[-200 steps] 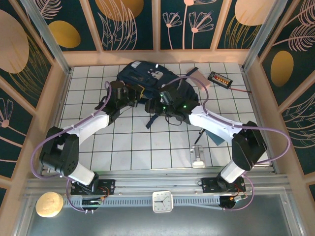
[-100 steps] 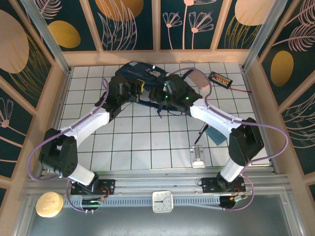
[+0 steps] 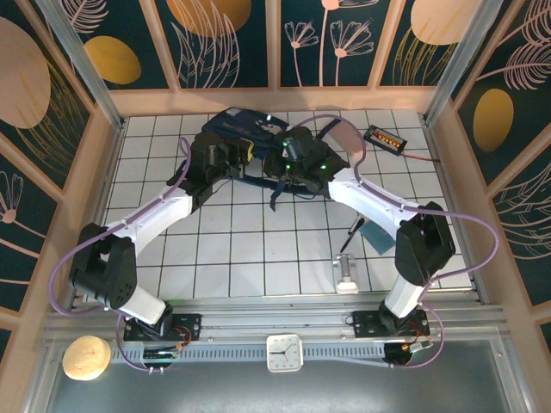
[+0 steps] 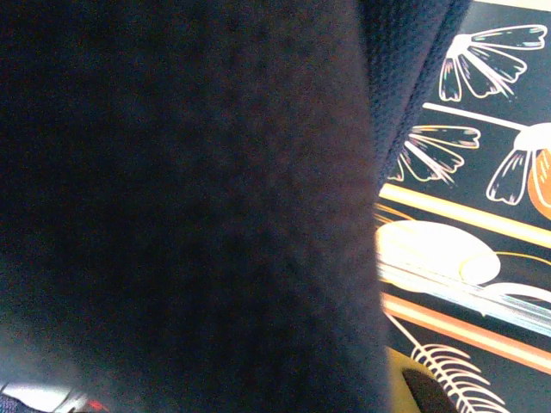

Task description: Pack books, pencil case, and school supplies into a backpack

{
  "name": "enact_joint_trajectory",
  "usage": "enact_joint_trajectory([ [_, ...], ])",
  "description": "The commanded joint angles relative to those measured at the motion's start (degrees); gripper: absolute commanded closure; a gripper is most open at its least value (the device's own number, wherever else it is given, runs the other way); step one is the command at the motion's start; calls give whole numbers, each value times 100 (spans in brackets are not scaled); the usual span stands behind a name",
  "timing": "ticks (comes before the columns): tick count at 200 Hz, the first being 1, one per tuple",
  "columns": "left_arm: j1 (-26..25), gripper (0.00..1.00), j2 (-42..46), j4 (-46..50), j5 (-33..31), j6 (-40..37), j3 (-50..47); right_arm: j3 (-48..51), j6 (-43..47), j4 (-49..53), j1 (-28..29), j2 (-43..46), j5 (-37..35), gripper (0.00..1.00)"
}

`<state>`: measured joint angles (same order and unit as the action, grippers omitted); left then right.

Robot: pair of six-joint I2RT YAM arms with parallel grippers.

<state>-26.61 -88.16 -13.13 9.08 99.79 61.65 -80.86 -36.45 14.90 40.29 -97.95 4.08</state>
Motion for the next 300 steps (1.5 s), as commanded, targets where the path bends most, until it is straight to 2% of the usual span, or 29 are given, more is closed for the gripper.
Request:
enact_joint_trajectory([
  [1,-99,100,121,-779,511,179,278,-289,137,-25,-4,-148,-294,99],
  [29,-99,100,142,-726,474,50,224,-300,173,193,3,-100,-310,100],
  [51,-30,100,119,-400,463,-496,375,45,26,567,-35,318,-400,100],
  [68,131,100,171,-142,518,-934,378,532,-112,843,-194,732,-199,100],
  [106,565,100,299,-15,1000,-1420,181,1500,26,1339,-690,1402,196,100],
  [130,731,100,315,136,1399,-1729,183,1776,213,1454,-1019,1665,304,100],
  [138,738,100,362,73,1442,-1717,96,1793,355,1342,-1091,1722,479,100],
  [156,729,100,376,-181,1605,-1528,-53,1652,705,684,-947,1689,1581,100],
  [158,719,100,378,-186,1601,-1507,-55,1639,716,639,-937,1686,1620,99],
  [161,711,100,391,-194,1586,-1481,-56,1571,745,492,-798,1666,1725,89],
  [163,704,100,395,-191,1581,-1467,-56,1554,749,446,-761,1661,1744,85],
  [164,694,100,395,-191,1576,-1465,-56,1516,759,372,-688,1649,1763,78],
  [174,670,100,409,-182,1553,-1397,-10,1311,758,92,-387,1527,1765,38],
  [177,668,100,411,-169,1545,-1376,10,1245,749,27,-311,1472,1768,31],
  [183,658,100,429,-149,1510,-1317,51,1125,724,-97,-205,1340,1787,26],
  [231,561,100,552,-142,1280,-814,218,680,396,-979,-4,520,1745,27],
  [300,388,100,521,-217,1159,-374,510,267,518,-1075,-63,44,1369,37],
])
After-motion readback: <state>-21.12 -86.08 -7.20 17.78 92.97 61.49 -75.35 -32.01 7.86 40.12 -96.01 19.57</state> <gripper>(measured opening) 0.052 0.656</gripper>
